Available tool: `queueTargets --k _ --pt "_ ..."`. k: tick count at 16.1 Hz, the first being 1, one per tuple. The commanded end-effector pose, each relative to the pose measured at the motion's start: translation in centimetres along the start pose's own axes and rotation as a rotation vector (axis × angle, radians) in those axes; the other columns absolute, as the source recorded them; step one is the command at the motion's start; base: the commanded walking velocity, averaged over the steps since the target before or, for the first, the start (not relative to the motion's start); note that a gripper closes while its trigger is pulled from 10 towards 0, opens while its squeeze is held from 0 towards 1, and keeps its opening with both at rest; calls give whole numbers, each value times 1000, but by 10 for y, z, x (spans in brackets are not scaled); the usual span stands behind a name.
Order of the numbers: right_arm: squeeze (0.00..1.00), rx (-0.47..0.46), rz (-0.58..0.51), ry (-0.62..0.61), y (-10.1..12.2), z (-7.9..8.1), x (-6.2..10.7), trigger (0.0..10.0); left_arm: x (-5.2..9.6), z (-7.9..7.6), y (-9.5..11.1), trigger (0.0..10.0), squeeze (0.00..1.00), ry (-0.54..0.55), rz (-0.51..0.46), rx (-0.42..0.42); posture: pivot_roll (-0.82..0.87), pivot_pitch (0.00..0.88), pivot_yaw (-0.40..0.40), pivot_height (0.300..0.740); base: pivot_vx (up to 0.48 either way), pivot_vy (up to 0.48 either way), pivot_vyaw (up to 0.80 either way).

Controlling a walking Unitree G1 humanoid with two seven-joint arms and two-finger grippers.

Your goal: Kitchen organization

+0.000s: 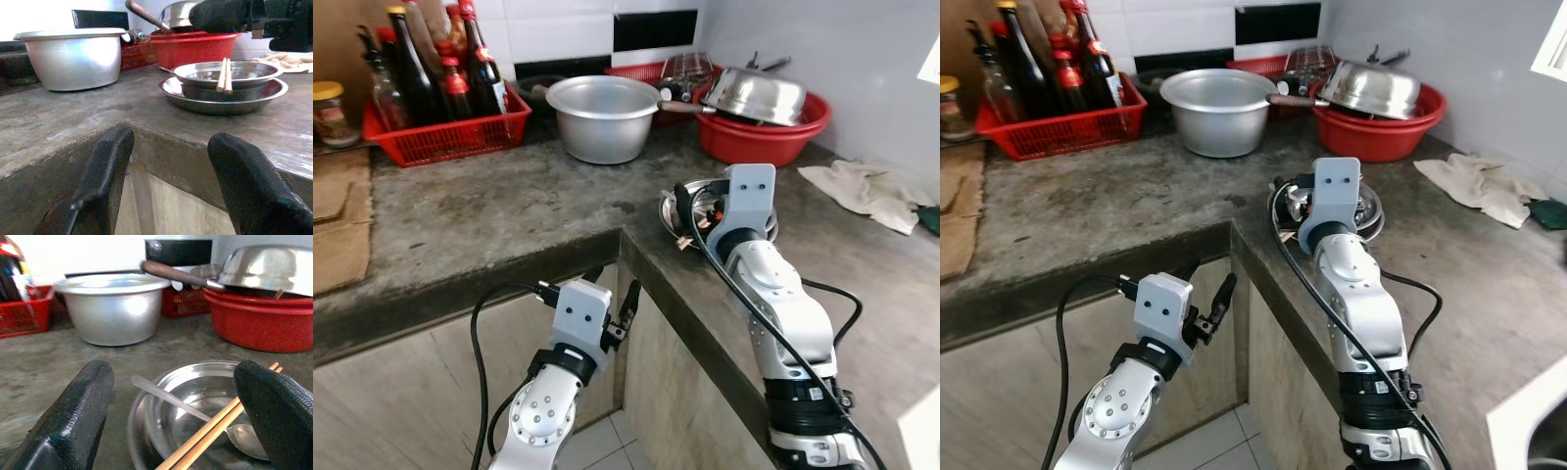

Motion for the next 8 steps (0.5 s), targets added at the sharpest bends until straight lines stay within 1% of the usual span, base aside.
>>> queueTargets --k 1,2,3,4,5,6,7,8 --pt "0 14 -9 -19 8 -1 -1 10000 0 -2 1 10000 0 -2 2 4 29 0 -59 740 0 0 0" --pt "0 43 7 -43 8 -3 -5 10000 0 -2 1 10000 0 -1 3 5 27 0 -63 740 0 0 0" --pt "0 67 31 -91 9 -8 -12 10000 0 -2 1 10000 0 -1 3 5 28 2 -65 740 0 0 0" --pt "0 74 40 -107 9 -9 -14 10000 0 -2 1 10000 0 -1 3 5 28 2 -65 740 0 0 0" --pt "0 54 78 -129 10 -11 -20 10000 0 -2 1 10000 0 2 3 8 31 6 -69 740 0 0 0" --pt "0 53 114 -138 8 -13 -25 10000 1 -2 1 10000 0 3 4 8 31 10 -71 740 0 0 0" --pt "0 39 152 -107 6 -9 -28 10000 1 -3 1 10000 0 2 5 10 32 11 -72 740 0 0 0" --pt "0 35 181 -103 5 -9 -33 10000 2 -4 2 10000 0 -2 4 16 32 19 -74 740 0 0 0"
Point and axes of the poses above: a point about 5 cm out from each wrist's last joint towards the gripper, its own x axis pointing back from the gripper into the wrist, its own y axis along the axis of the wrist's last joint, z = x × y, the point moved 6 cm from there along -x, pointing out of the wrist towards the gripper, and after that the axes turned 5 degrees about x, right-handed, at the moved point
